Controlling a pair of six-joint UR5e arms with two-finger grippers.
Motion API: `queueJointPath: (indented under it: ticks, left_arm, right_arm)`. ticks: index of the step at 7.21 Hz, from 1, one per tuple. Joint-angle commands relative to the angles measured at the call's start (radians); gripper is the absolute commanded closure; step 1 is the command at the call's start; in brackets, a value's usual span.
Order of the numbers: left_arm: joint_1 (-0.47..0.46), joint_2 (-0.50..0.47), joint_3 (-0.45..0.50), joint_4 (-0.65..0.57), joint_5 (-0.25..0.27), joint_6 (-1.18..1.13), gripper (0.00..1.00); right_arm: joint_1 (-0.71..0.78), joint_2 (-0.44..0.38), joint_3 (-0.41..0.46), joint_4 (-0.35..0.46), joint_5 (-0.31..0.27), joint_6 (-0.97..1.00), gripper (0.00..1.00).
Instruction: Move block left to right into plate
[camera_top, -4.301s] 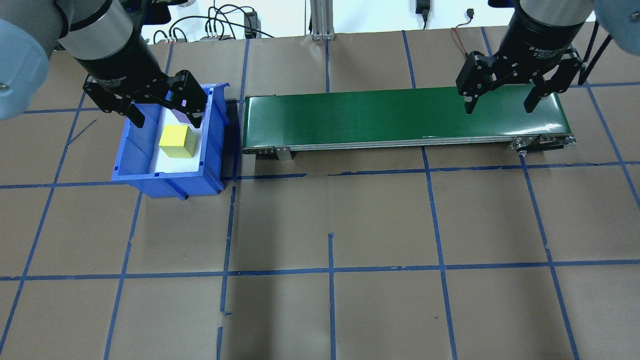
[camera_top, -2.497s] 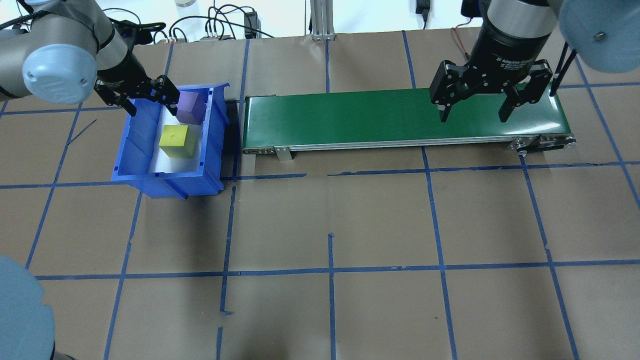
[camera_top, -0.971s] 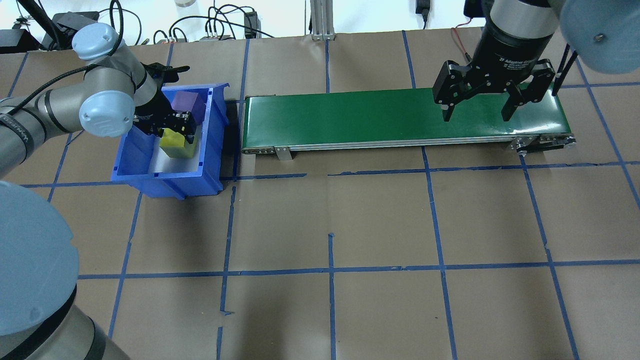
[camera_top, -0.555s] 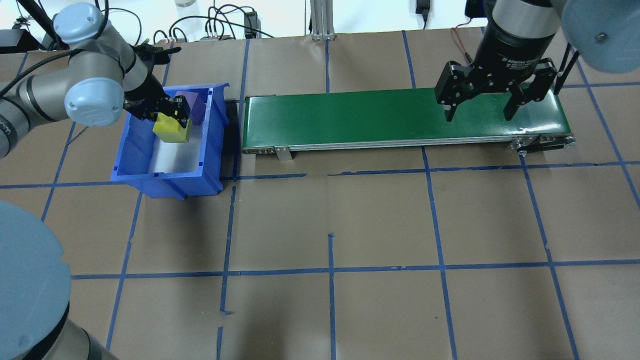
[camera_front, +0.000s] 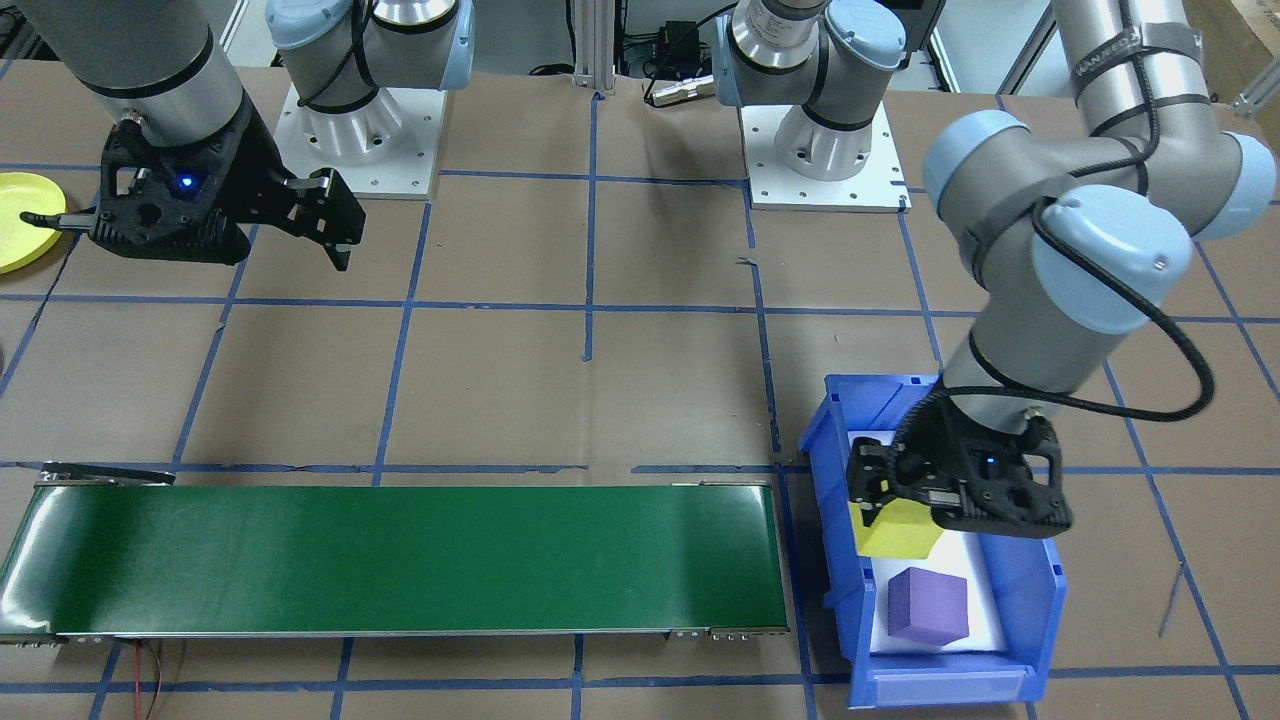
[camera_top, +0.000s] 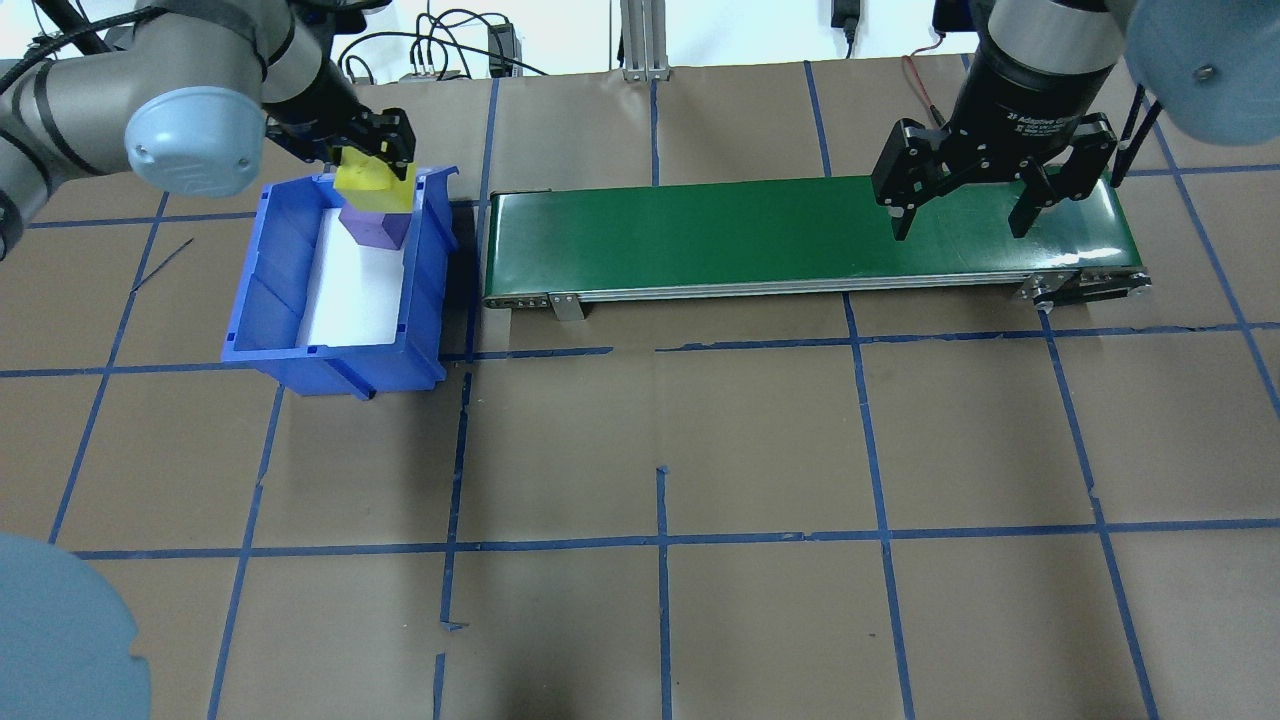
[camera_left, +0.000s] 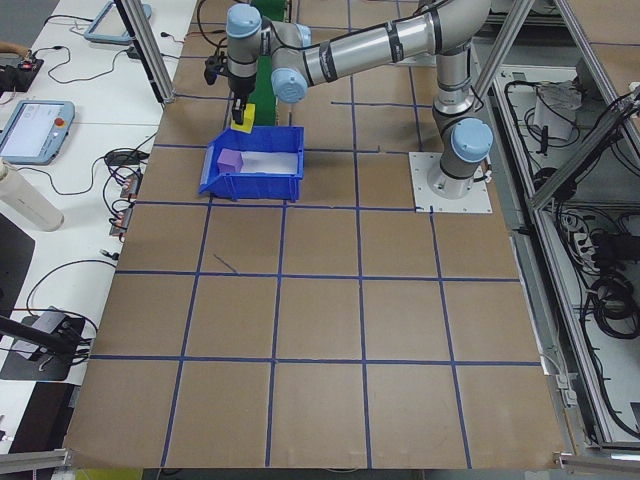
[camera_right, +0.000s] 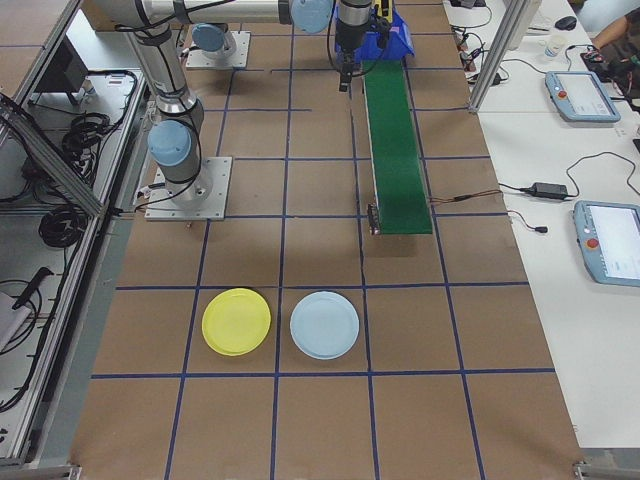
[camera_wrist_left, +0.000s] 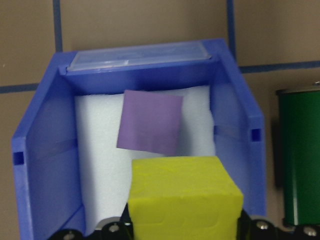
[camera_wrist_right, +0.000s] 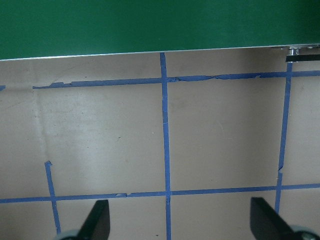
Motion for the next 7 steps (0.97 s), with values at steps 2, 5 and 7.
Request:
queueJointPath:
  ticks: [2, 5, 7]
  left_arm:
    - [-0.177, -0.129, 0.034, 0.055, -0.004, -0.137, 0.51]
    - [-0.212, -0.196, 0.006, 0.144, -0.007, -0.208, 0.48]
    - [-0.212, -0.194, 0.005, 0.144, -0.009, -0.214, 0.0]
  right_arm:
    - [-0.002, 0.002, 0.0, -0.003, -0.001, -0.016, 0.0]
    - [-0.005, 0.002, 0.003, -0.006, -0.006, -0.037, 0.0]
    - [-0.02, 0.002, 0.003, -0.001, -0.003, -0.045, 0.0]
